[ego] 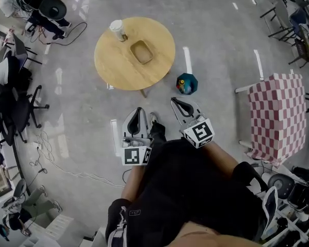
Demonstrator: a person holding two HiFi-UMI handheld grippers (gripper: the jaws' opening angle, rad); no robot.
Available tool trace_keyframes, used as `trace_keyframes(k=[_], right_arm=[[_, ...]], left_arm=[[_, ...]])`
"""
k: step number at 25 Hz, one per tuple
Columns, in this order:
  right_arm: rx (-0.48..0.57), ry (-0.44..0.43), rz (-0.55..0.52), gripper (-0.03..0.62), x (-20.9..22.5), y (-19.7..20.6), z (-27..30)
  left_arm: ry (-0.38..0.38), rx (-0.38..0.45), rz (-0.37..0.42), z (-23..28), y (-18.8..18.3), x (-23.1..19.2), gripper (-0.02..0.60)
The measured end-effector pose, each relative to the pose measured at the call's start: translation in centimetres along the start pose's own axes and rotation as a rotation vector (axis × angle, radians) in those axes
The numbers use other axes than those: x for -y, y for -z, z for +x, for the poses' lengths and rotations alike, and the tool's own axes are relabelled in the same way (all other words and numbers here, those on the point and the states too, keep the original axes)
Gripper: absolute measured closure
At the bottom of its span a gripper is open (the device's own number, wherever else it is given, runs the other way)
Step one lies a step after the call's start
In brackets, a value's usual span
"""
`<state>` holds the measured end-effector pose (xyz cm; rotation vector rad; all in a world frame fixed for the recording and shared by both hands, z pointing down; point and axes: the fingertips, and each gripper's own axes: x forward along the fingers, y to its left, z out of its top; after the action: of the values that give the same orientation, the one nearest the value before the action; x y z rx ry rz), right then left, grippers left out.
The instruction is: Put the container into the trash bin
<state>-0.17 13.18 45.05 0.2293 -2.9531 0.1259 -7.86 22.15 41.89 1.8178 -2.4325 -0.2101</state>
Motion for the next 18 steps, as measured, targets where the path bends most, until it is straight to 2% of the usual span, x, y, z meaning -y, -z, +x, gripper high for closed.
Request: trace_keyframes(k=[7, 18], right_arm=[[-0.042, 0.022, -0.040, 0.568, 0.9, -0.5, 8.6], [-0.147, 0.005, -0.069, 0.568, 4.5, 1.8, 16.4]], left_arm=[[0.055, -0.008, -0.017, 4.3, -0.3, -6.5, 0.574], [0.034, -0.031, -0.052, 9.2, 0.6, -11.4, 0.574]])
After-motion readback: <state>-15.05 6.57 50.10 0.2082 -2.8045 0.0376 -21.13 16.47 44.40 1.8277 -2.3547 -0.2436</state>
